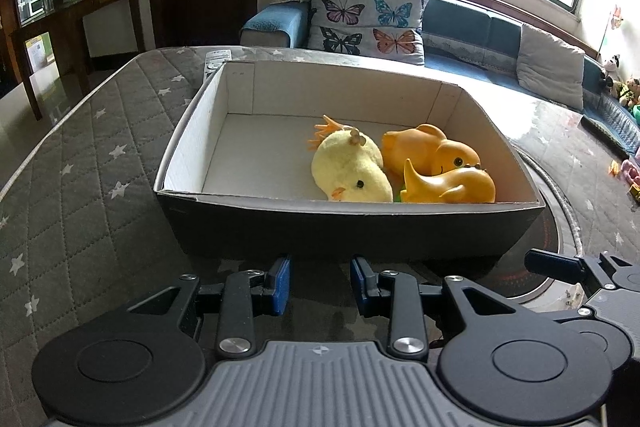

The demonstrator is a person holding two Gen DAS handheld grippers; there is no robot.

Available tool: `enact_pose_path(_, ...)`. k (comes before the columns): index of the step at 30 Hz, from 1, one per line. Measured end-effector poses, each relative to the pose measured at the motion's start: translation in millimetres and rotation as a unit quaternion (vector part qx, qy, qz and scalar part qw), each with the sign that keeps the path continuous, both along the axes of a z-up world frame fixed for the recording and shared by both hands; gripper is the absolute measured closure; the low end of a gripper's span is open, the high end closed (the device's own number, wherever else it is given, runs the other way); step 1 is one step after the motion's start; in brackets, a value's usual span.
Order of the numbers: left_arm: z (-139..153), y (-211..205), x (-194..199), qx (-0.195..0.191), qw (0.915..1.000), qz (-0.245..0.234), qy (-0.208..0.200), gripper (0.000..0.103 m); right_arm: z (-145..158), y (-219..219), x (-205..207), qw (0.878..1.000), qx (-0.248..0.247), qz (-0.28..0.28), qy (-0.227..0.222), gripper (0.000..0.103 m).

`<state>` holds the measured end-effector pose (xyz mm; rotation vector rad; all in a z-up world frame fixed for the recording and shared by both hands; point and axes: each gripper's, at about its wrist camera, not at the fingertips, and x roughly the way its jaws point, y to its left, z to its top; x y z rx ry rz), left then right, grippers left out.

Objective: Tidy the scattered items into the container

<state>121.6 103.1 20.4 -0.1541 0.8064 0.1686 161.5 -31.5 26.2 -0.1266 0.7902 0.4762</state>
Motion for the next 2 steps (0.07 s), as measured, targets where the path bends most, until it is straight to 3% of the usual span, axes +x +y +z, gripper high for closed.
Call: enact_pose_path(2,0.1,-0.4,0.2,0.002,1.0000,-0.001,-0.001,0.069,-0.1,0.2,0.3,1.000,-0.001,0.000,0.000,0.000)
